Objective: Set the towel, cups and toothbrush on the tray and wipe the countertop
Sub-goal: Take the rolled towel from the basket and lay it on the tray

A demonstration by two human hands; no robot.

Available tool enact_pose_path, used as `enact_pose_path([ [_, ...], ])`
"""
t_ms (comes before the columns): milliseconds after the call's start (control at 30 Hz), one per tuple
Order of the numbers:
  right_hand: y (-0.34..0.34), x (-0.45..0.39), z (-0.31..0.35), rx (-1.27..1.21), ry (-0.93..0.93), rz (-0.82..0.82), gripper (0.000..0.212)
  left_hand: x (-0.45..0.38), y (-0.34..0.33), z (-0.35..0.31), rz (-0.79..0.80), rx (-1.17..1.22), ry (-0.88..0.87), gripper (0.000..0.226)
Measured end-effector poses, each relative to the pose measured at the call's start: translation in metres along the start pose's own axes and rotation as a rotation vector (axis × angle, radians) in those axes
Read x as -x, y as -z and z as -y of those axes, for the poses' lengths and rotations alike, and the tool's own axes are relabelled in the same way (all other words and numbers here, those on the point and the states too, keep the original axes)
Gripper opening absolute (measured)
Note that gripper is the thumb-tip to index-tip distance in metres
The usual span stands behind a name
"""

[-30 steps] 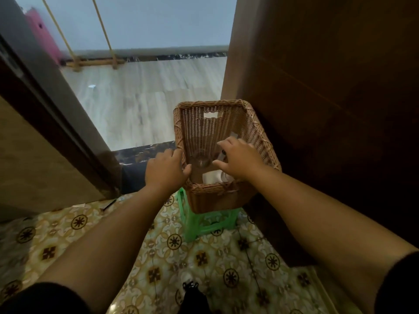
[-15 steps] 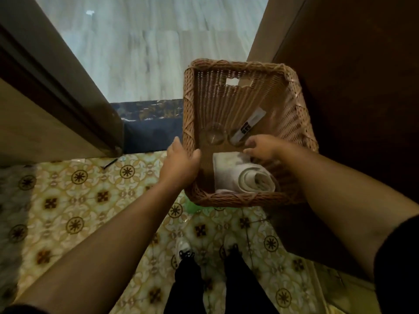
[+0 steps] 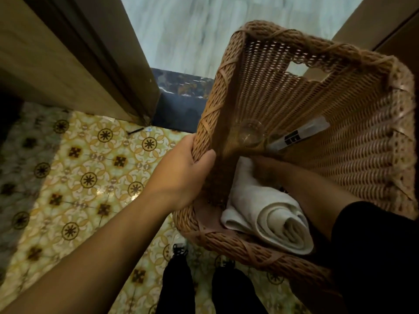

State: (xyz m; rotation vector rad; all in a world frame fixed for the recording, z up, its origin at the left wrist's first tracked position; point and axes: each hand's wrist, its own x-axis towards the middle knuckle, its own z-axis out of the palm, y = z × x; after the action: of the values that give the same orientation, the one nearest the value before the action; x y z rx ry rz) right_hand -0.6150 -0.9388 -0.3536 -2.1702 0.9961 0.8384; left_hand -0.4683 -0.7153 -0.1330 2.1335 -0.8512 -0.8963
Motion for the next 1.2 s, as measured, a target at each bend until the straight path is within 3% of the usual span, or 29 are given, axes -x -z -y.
enact_pose_path([
  [167,0.012,-0.003,-0.014,0.071,-0.051,0.076,0.079,-0.002,-0.001,-0.001,-0.008,0.013,0.002,0.028],
  [267,0.014,-0.003,-0.013,-0.007,-0.111,0.119,0.063,-0.004,-0.001,0.0,-0.019,0.023,-0.019,0.027],
  [367,0.018,0.001,-0.01,-0.038,-0.119,0.181,0.066,-0.006,-0.003,0.002,-0.022,0.029,-0.03,0.028],
  [467,0.027,0.019,-0.003,-0.06,-0.061,0.097,0.072,-0.004,-0.002,0.001,-0.025,0.03,-0.039,0.025],
  [600,0.06,0.063,0.013,-0.082,-0.027,0.029,0.059,-0.002,-0.001,-0.003,-0.027,0.035,-0.02,0.032],
  [667,0.087,0.091,0.02,-0.049,0.009,-0.088,0.066,0.0,-0.002,-0.005,-0.026,0.015,-0.007,0.035],
  [800,0.146,0.161,0.036,0.013,0.092,-0.315,0.04,0.004,0.0,-0.009,0.019,0.014,0.05,0.044],
  [967,0.209,0.261,0.065,0.049,0.167,-0.623,0.033,0.007,0.009,-0.017,0.093,-0.007,0.048,0.047],
  [1200,0.233,0.407,0.1,0.114,0.202,-0.676,0.028,0.0,0.01,-0.015,0.163,0.016,0.068,0.045],
])
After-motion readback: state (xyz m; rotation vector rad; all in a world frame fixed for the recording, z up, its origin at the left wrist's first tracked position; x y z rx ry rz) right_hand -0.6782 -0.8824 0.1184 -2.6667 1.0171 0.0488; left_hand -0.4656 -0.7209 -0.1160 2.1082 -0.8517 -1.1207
